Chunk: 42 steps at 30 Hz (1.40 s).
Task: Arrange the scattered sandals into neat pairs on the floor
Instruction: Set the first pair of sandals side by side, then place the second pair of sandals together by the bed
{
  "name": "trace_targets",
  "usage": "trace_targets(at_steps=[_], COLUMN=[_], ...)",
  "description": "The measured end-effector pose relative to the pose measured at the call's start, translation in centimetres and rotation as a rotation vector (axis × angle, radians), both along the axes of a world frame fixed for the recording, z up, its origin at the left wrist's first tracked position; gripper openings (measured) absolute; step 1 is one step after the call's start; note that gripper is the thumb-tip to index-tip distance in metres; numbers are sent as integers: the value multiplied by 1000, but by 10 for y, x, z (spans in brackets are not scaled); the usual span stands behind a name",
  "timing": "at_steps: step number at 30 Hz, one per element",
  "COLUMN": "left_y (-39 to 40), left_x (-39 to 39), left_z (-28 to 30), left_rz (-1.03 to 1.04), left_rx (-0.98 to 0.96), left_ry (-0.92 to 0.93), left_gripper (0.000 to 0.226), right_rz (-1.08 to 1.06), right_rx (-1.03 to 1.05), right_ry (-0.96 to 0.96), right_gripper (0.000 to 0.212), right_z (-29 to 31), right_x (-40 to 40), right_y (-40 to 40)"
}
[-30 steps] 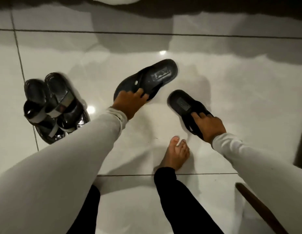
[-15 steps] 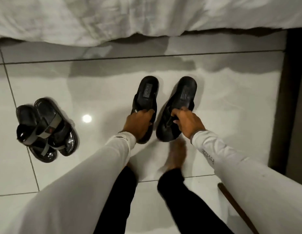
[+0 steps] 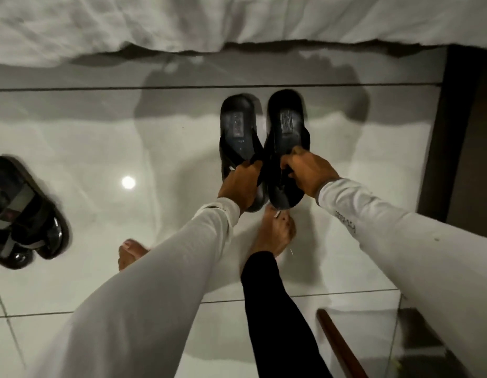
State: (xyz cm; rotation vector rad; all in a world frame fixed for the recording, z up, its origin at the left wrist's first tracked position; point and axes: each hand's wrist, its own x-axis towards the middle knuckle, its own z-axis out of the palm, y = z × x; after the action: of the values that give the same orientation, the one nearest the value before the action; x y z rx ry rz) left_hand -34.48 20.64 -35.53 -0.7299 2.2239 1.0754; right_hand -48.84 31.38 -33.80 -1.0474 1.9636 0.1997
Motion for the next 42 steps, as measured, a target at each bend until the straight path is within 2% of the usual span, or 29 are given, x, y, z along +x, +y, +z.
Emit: trace_targets(at_steps=[8,11,14,16,19,21,25,29,33,36,39,42], left_y=[4,1,-3,-7,-22,-41,-90,-173,-253,-302,-338,-347], left_x=[-29,-24,-6,12,56,101,198,326,432,482,506,505], left_z=[-8,-4,6,17,38,50,67,76,83,70,42,14], left_rz=[-29,-56,14,47,127,199,253,317,472,473,551,610], left_rx=[-2,65,200,255,301,320,204,-26,-314,-435,-348,-146], left_ry=[29,18,-6,-23,28,-11,-99,-201,-252,-384,-528,-512], left_gripper=[41,50,59,68,75,75,70,67,49,64,81,92], right_rz=[-9,-58,-161,-183,-198,-169,-33,-13,-41,4,154,292], right_rx=[-25,-39,-47,-32,-18,8,61,-9,-97,-221,-265,-166], right_ry=[-5,-20,-20,5,115,177,241,89,-147,-240,-226,-149], right_gripper=[28,35,48,46,39,41,47,49,48,51,55,56], right_z=[-9,-1,13,23,41,53,63,62,48,34,10,-17], right_x=[-24,-17,0,14,43,73,138,237,340,404,452,469], right_y=[16,12,5,-2,-21,-42,-91,-175,-266,-327,-373,-390])
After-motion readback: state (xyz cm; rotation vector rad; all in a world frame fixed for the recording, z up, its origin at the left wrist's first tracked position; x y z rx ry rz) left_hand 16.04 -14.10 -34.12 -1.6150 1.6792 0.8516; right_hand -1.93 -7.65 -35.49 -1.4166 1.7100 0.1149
